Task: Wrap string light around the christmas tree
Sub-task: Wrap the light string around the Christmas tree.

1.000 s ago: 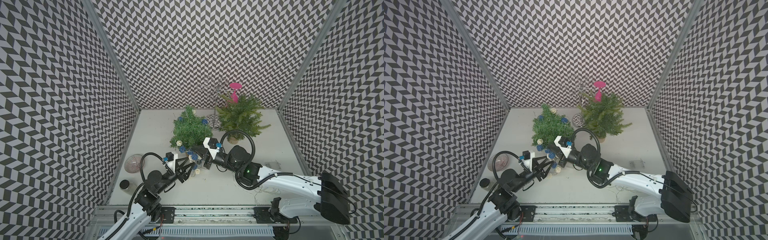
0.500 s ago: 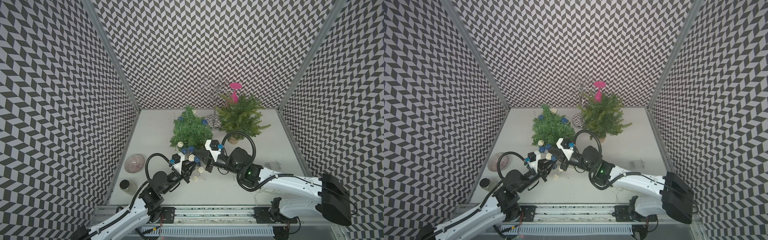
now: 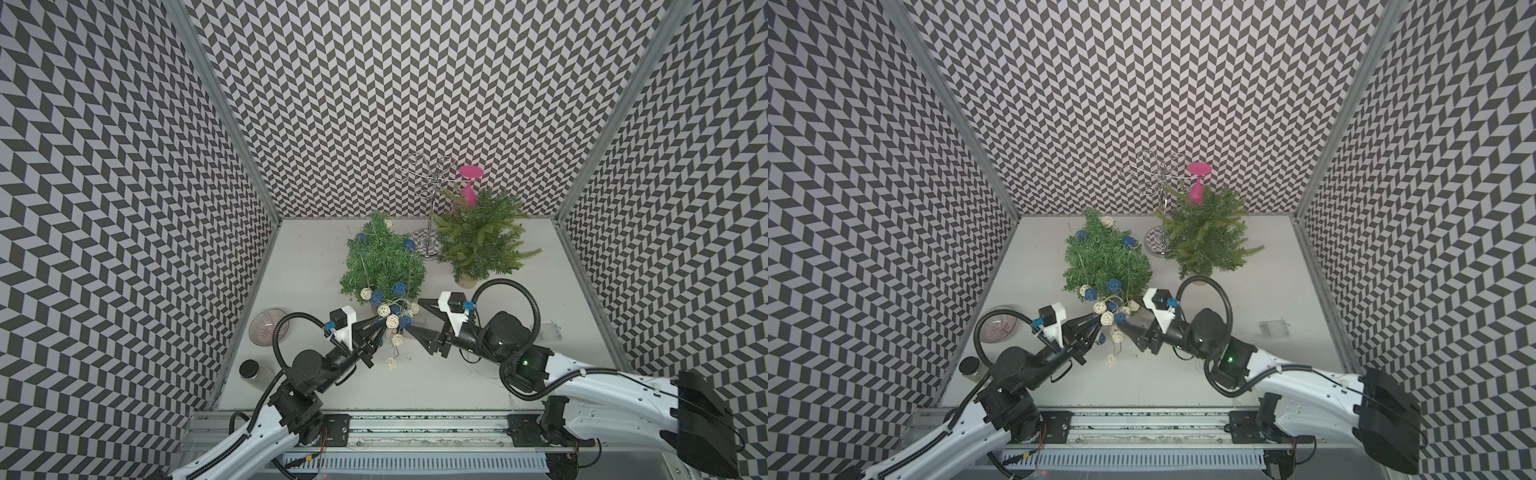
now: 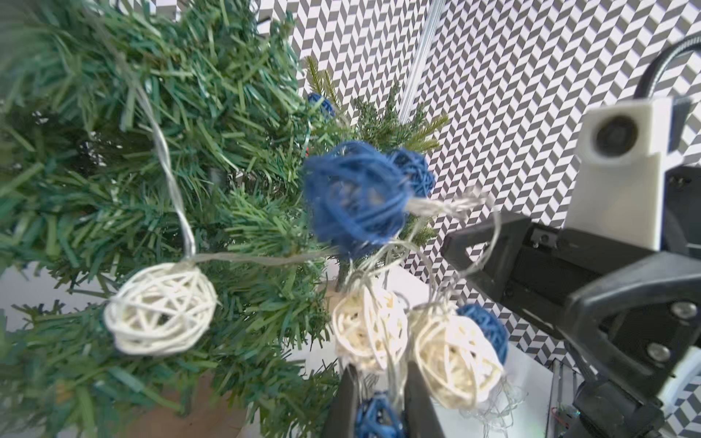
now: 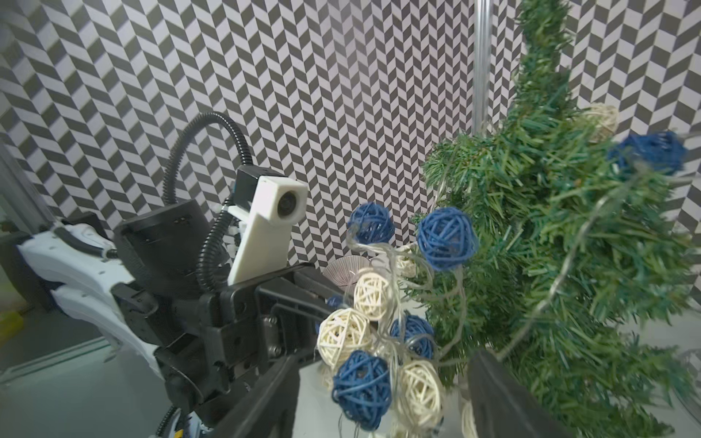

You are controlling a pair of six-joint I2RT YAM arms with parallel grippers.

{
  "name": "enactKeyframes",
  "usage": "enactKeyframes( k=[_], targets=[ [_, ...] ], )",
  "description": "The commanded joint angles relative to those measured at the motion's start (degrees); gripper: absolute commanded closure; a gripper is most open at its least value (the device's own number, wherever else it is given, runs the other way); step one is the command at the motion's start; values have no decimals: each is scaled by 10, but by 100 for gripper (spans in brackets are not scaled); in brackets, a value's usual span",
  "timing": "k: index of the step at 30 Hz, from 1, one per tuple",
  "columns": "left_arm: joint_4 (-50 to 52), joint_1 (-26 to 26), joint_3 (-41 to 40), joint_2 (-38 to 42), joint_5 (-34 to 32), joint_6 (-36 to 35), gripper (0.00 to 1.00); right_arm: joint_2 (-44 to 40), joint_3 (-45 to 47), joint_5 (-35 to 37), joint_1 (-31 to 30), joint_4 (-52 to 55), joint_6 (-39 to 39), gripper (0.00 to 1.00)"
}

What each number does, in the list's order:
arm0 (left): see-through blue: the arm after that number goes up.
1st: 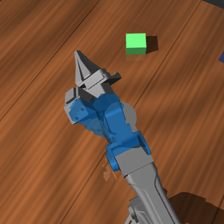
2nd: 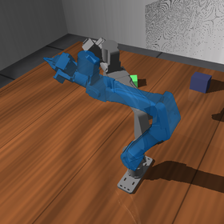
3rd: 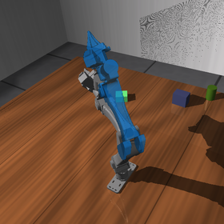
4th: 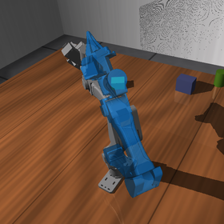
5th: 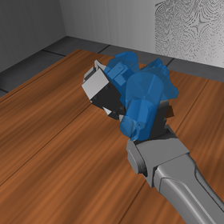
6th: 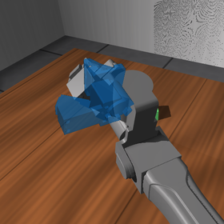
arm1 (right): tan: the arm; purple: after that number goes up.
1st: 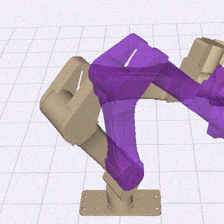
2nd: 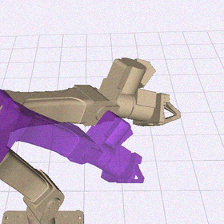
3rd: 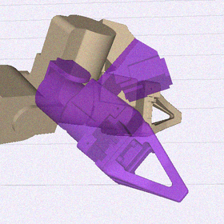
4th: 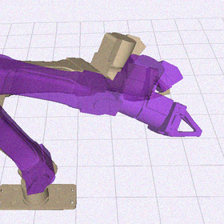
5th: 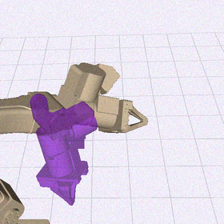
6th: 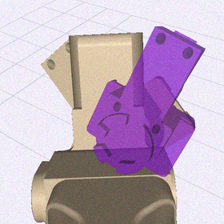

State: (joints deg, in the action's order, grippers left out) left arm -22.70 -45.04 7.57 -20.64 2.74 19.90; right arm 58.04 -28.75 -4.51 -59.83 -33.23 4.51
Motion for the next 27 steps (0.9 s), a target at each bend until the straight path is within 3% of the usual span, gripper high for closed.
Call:
enactKeyframes(
  k=[1, 4, 7, 14, 19, 21, 23, 27],
  targets=[
    [-5, -3, -12, 15, 19, 43, 97, -26, 63, 44, 1, -81, 3, 28],
    [-14, -3, -19, 12, 23, 56, 97, -5, 79, -3, 1, -90, -13, 32],
    [8, -3, -9, 10, 14, 56, 100, 13, 68, -32, 1, -67, -24, 28],
    [57, -3, 0, 67, 10, 87, 100, 92, 76, -21, 1, -123, -39, 27],
    [89, -2, -5, 138, -5, 98, 100, 189, 107, -57, -5, -252, -13, 27],
    [105, -3, 2, 140, -10, 95, 100, 205, 123, -18, -17, -299, -11, 27],
    [119, -3, 10, 136, -5, 95, 100, 182, 124, 20, -24, -277, -20, 27],
    [141, -4, 14, 154, 10, 105, 100, 76, 113, 5, -25, -164, -28, 25]
  ],
)
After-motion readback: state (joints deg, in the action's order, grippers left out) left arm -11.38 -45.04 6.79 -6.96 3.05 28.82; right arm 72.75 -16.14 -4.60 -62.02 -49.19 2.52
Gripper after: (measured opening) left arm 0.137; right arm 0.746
